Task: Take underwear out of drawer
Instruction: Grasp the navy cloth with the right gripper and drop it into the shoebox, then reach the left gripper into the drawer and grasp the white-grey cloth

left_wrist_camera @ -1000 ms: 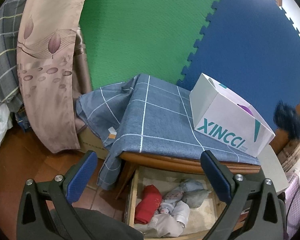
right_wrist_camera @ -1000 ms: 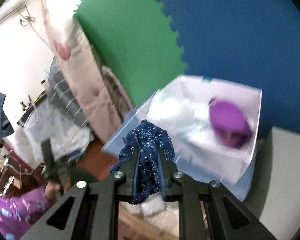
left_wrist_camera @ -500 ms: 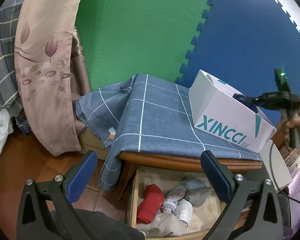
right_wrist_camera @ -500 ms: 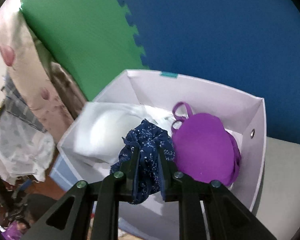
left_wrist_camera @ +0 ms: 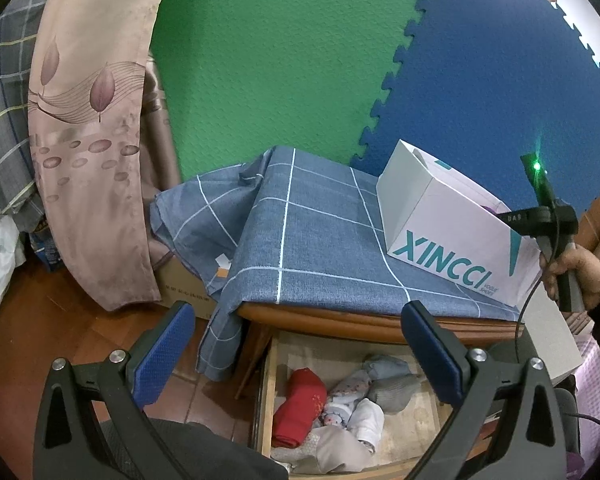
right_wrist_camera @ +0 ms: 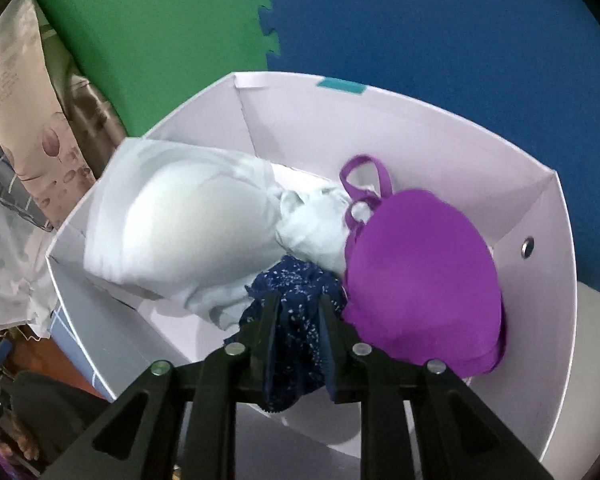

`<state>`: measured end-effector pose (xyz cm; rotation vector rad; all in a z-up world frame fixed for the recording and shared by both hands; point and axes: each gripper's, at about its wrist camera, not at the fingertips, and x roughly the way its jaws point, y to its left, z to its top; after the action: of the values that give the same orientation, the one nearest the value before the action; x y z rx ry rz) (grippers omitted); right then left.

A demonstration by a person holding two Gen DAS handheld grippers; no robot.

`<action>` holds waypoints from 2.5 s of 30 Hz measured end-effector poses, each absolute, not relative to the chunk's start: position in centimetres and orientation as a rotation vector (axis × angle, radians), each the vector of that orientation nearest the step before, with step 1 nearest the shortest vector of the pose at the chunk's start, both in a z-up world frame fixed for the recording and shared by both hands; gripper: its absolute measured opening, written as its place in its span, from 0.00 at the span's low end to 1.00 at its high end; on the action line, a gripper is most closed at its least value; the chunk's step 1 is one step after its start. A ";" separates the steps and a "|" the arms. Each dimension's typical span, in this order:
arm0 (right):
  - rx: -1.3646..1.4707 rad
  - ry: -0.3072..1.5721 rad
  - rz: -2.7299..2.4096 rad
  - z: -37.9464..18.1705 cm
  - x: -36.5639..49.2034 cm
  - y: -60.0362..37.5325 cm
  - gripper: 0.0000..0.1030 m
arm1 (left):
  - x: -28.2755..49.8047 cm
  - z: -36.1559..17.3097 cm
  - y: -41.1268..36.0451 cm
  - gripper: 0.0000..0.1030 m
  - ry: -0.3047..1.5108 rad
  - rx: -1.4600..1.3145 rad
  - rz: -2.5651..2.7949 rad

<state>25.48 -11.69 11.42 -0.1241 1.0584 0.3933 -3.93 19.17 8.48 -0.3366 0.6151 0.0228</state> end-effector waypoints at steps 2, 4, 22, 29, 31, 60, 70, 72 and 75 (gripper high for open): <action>-0.104 1.018 0.406 11.8 24.9 -12.2 0.22 | -3.9 8.5 19.2 0.99 0.616 -0.336 0.022; -0.062 0.934 0.430 13.1 23.5 -13.1 0.23 | -3.8 8.5 19.1 0.99 0.623 -0.329 0.023; 0.120 0.728 0.263 8.5 3.3 -31.0 0.55 | -1.4 5.5 11.3 0.99 0.888 -0.015 -0.181; 0.140 0.690 0.307 8.4 2.9 -30.7 0.55 | 1.1 -1.3 6.0 0.99 1.252 0.080 -0.181; 0.151 0.679 0.327 8.6 2.6 -30.9 0.55 | 1.9 -3.3 6.1 0.98 1.343 -0.018 -0.161; 0.224 0.651 0.386 8.7 2.3 -32.0 0.55 | 2.1 -14.3 8.5 0.25 1.642 -0.584 0.076; 0.239 0.658 0.379 8.4 2.5 -32.1 0.55 | 0.0 -9.4 8.3 0.19 1.445 -0.637 -0.028; 0.240 0.660 0.380 8.3 2.5 -32.0 0.55 | -0.5 -7.7 7.6 0.19 1.410 -0.618 -0.067; 0.234 0.662 0.377 8.2 2.4 -31.9 0.55 | -1.1 -5.2 6.9 0.19 1.354 -0.602 -0.123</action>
<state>2.36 -31.88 8.24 0.2338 0.6621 0.3768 -1.08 6.86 -5.18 -0.6022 1.3543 -0.1228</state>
